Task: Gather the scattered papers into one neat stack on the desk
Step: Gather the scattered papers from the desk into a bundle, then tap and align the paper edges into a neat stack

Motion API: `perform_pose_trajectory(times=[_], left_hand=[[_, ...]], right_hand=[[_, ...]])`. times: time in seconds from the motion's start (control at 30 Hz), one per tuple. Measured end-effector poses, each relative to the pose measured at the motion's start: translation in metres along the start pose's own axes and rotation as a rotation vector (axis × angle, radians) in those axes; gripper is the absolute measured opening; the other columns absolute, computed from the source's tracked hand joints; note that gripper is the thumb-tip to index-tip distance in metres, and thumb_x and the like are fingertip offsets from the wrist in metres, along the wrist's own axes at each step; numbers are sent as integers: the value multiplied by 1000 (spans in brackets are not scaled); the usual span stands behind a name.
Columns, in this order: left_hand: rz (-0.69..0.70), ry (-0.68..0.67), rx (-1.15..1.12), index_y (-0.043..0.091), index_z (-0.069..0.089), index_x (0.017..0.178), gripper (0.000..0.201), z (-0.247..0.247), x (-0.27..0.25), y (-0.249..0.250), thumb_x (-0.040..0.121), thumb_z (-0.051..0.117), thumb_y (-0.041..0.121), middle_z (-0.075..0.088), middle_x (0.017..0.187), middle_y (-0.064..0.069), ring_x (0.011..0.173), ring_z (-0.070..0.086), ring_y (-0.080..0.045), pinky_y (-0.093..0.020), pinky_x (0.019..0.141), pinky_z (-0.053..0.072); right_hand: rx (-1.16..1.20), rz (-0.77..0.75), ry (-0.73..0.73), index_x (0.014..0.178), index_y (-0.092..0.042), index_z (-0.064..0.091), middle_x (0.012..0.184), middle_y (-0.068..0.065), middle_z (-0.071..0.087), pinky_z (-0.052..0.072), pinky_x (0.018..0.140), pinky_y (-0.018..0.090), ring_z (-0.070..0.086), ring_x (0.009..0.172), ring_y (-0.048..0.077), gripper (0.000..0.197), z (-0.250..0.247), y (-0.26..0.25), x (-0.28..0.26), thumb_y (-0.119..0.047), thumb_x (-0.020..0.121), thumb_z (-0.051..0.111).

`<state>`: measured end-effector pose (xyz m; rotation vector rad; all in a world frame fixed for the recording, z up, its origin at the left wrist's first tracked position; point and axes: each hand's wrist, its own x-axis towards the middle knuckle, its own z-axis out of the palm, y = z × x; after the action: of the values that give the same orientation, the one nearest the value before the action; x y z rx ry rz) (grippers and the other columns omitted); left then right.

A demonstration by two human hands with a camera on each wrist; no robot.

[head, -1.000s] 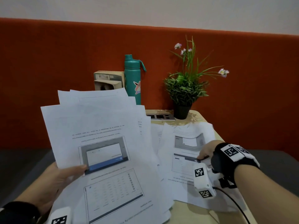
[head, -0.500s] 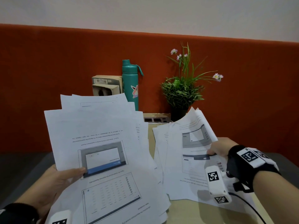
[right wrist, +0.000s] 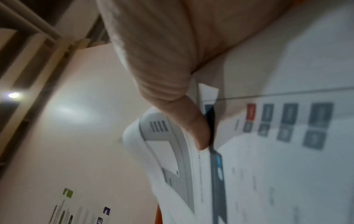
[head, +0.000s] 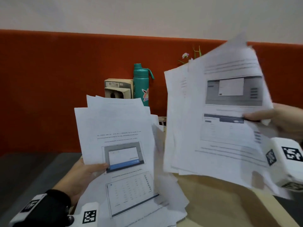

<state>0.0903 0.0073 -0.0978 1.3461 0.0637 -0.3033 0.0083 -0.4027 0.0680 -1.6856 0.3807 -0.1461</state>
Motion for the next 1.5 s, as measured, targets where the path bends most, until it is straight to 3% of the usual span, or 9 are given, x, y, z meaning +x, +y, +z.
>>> perform_pose_trajectory(times=[0.23,0.4,0.53,0.6,0.77,0.93,1.1,1.3,1.5], left_hand=[[51,-31,-8,18,62,122,38,27,-4,6,86,63,8,74,114,-13,108,67,-36,-55,99,46],[74,-53,96,25,57,127,56,41,-9,9,76,61,47,72,120,0,111,67,-24,-44,100,49],[74,-81,151,16,65,117,42,41,-4,3,76,76,13,79,103,-3,94,75,-24,-34,76,60],[81,-57,155,7,64,119,55,35,0,0,66,75,-4,79,101,-8,93,74,-26,-28,73,61],[155,-149,83,3,63,117,89,16,0,16,32,91,11,76,105,-17,85,76,-26,-30,66,60],[261,-111,238,17,64,118,43,37,-2,43,77,76,6,78,105,0,93,75,-15,-23,71,59],[487,98,276,18,72,102,23,55,0,77,80,76,13,80,95,6,90,76,-16,-33,84,57],[895,343,232,15,63,120,47,93,0,131,76,79,15,71,102,11,92,68,1,-13,76,54],[1038,434,245,32,51,107,46,110,-3,141,71,78,20,66,97,21,91,67,4,-17,81,54]], right_hand=[[-18,162,-211,114,-2,62,94,24,75,60,59,43,74,70,34,36,89,70,19,14,82,57],[-68,168,-162,111,0,61,107,23,71,54,87,52,69,96,40,38,143,112,28,12,75,68],[-42,123,-118,103,-7,62,107,17,72,54,89,51,70,95,34,32,159,121,35,7,76,70],[-58,97,-79,120,-8,56,118,15,67,52,93,48,67,102,32,50,155,123,39,-6,74,76],[-69,115,-78,145,-26,29,142,12,49,38,107,44,50,127,30,131,136,112,40,-62,33,85],[95,-49,-262,114,-10,68,110,9,74,51,96,41,71,100,25,34,146,83,35,-7,80,71],[216,-365,-38,106,-8,69,103,8,75,60,74,25,73,91,21,27,149,45,28,-1,80,69],[202,-640,24,105,-9,67,106,9,73,56,88,36,71,98,22,24,148,-11,16,-5,82,69],[214,-694,87,109,-12,66,106,4,72,56,86,32,69,98,17,29,148,-12,15,-11,80,70]])
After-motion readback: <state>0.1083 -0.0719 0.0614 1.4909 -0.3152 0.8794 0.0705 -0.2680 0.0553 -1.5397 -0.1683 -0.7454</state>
